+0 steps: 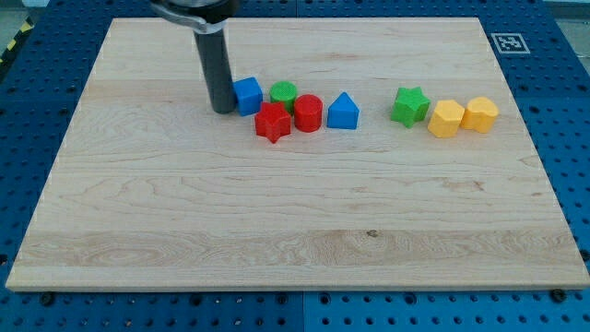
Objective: Move your arm towards the right side of the board
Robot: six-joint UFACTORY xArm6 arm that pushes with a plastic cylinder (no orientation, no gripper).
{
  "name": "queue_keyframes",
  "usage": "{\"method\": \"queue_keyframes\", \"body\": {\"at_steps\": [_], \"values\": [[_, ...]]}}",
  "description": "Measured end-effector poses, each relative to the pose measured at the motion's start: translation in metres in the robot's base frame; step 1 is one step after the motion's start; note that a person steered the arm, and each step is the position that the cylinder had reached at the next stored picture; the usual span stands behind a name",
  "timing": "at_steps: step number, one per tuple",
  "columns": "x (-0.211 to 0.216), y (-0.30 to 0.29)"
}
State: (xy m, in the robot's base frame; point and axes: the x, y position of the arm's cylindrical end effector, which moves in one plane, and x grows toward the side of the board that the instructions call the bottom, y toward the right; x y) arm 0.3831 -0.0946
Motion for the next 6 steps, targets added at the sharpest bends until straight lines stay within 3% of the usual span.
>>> {"method": "queue_keyframes", "body": {"at_steps": [2, 3, 4, 6], "values": [[-0.009, -0.033], [-0.078, -0.016], [-0.102, 0.055], [-0.085, 0.184]]}}
